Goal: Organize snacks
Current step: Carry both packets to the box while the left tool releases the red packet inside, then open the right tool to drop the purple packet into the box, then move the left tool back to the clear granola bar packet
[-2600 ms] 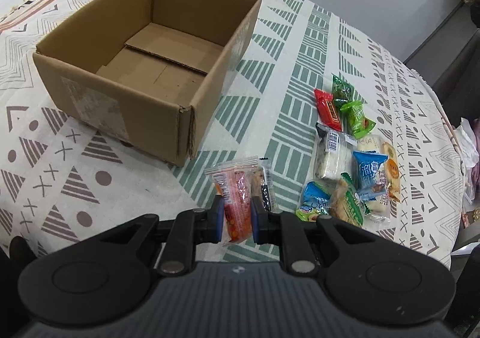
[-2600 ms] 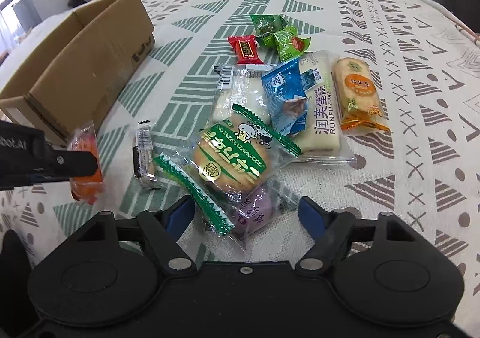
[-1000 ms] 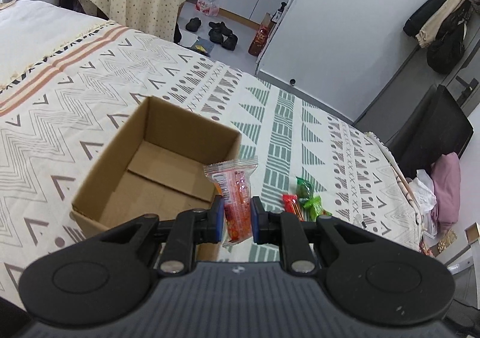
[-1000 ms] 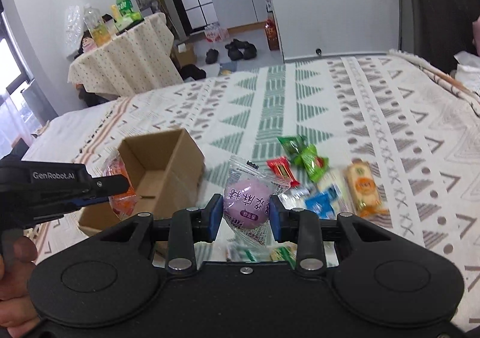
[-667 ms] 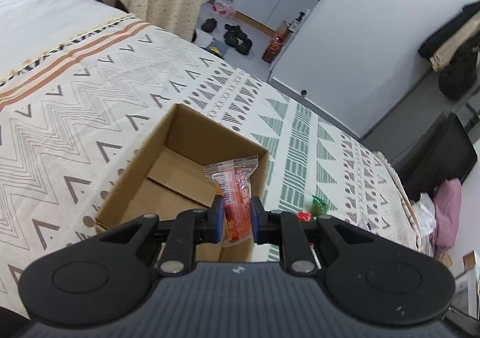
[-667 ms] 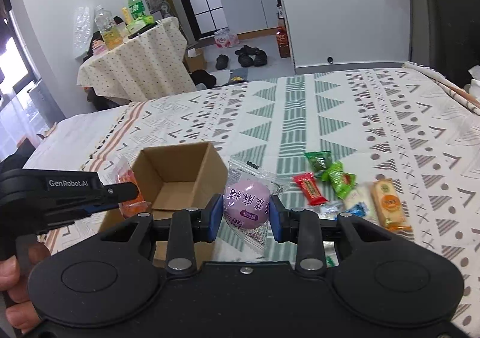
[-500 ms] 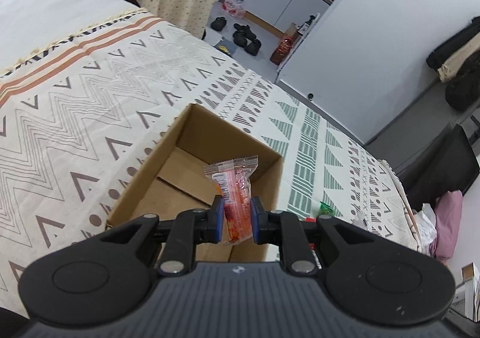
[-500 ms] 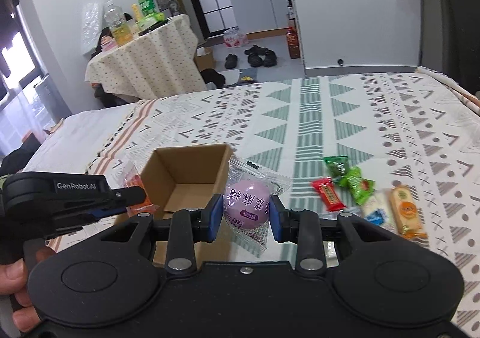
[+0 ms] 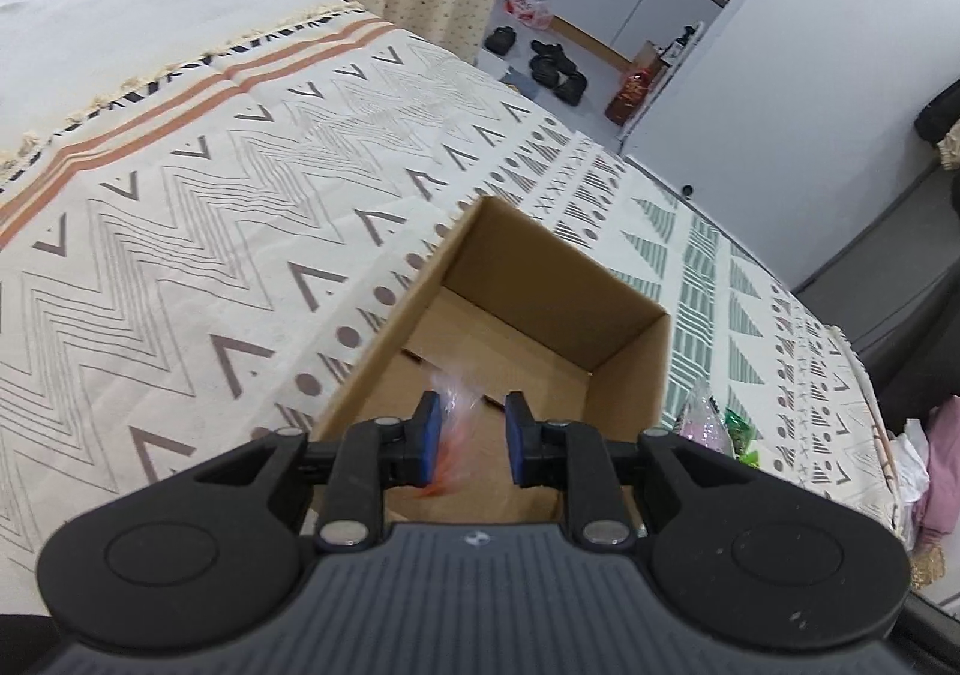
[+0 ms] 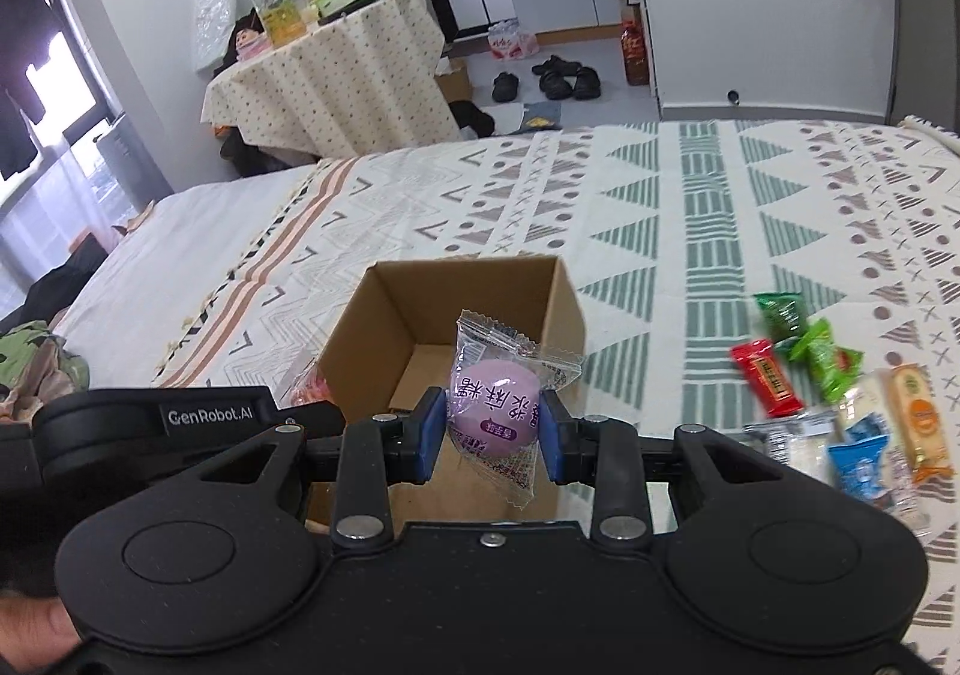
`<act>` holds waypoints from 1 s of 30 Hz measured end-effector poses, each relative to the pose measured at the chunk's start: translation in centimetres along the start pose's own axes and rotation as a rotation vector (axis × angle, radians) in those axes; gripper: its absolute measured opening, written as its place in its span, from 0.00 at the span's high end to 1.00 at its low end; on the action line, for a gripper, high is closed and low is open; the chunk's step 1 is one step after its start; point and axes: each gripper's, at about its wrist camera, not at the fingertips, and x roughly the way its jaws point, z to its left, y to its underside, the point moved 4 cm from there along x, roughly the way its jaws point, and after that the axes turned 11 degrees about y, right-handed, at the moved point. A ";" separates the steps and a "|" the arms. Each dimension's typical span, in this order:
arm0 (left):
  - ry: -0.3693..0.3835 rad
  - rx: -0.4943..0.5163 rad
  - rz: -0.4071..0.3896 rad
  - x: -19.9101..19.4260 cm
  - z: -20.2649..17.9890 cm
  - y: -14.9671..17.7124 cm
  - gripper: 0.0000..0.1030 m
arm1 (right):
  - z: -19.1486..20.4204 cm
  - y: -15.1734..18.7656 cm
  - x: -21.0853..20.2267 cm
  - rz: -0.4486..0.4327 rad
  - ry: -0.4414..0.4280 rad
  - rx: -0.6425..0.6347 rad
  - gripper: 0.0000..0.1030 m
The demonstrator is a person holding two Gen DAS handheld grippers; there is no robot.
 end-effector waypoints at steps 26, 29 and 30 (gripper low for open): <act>0.041 0.059 0.049 -0.6 -4.8 2.4 0.19 | -5.9 1.7 -3.0 -0.004 0.087 0.033 0.22; 0.055 0.055 0.058 -0.8 -5.6 3.0 0.19 | -7.4 2.2 -3.7 -0.008 0.111 0.053 0.20; 0.059 0.051 0.061 -0.8 -5.9 3.3 0.18 | -8.0 2.4 -4.0 -0.008 0.116 0.065 0.20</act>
